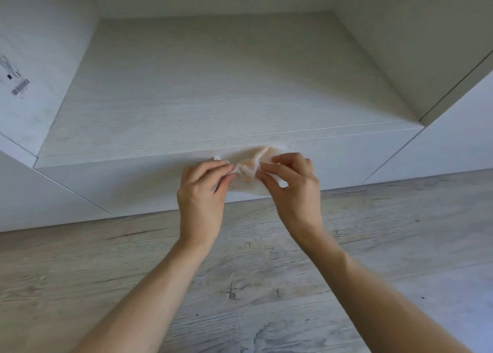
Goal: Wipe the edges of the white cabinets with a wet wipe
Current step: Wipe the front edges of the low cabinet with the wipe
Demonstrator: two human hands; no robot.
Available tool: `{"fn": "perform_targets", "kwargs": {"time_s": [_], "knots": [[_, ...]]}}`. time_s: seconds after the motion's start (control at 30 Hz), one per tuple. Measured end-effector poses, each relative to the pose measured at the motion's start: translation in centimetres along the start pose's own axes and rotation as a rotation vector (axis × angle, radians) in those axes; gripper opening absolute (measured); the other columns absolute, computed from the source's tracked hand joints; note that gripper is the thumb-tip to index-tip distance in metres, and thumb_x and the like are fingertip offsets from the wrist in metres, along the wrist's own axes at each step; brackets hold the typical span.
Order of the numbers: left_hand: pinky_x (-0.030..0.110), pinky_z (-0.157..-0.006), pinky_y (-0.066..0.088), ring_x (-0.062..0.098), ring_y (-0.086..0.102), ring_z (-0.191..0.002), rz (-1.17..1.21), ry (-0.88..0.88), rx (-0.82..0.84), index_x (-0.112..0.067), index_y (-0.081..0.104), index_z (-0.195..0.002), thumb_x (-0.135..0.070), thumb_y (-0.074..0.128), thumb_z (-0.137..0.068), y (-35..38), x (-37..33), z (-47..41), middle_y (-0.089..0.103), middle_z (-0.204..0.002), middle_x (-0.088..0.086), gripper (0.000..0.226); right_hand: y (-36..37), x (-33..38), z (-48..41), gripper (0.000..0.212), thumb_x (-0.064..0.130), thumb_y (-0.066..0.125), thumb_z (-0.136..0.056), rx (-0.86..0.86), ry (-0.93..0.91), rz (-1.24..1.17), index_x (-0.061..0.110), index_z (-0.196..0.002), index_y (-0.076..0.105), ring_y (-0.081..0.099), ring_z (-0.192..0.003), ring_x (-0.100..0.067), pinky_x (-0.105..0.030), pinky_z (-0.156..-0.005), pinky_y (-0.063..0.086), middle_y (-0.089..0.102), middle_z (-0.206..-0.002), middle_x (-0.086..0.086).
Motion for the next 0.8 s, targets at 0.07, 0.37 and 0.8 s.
{"fn": "perform_targets", "kwargs": {"time_s": [0.07, 0.37, 0.8], "knots": [[0.012, -0.087, 0.045, 0.017, 0.064, -0.087, 0.062, -0.044, -0.018, -0.001, 0.073, -0.092, 0.001, 0.076, -0.070, -0.4, 0.5, 0.2, 0.069, -0.093, 0.008, 0.022, 1.2, 0.9, 0.3, 0.015, 0.009, 0.077, -0.072, 0.004, -0.010, 0.050, 0.010, -0.087, 0.074, 0.047, -0.092, -0.028, -0.020, -0.064, 0.035, 0.065, -0.087, -0.005], [0.016, -0.070, 0.036, 0.027, 0.053, -0.074, -0.049, 0.140, 0.066, -0.002, 0.073, -0.083, -0.001, 0.078, -0.068, 1.1, -1.3, -0.7, 0.063, -0.074, 0.009, 0.016, -1.4, -2.1, -0.1, 0.009, 0.006, 0.074, -0.075, -0.031, 0.233, -0.173, 0.011, -0.082, 0.072, 0.056, -0.075, 0.003, -0.008, -0.066, 0.043, 0.052, -0.091, 0.004], [0.030, -0.068, 0.042, 0.023, 0.048, -0.071, -0.225, 0.317, 0.103, -0.001, 0.072, -0.092, 0.000, 0.074, -0.072, -1.9, 1.2, -0.8, 0.066, -0.076, 0.010, 0.020, 1.1, 1.7, 0.5, 0.012, 0.014, 0.074, -0.072, 0.028, -0.206, 0.112, 0.011, -0.084, 0.074, 0.059, -0.088, -0.026, -0.035, -0.074, 0.042, 0.071, -0.089, 0.000]]}}
Point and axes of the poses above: each hand's wrist, its own z-axis away from the middle knuckle, its own y-axis out of the palm, x = y × z, the point moved 4 cm from there along -z, towards the middle knuckle
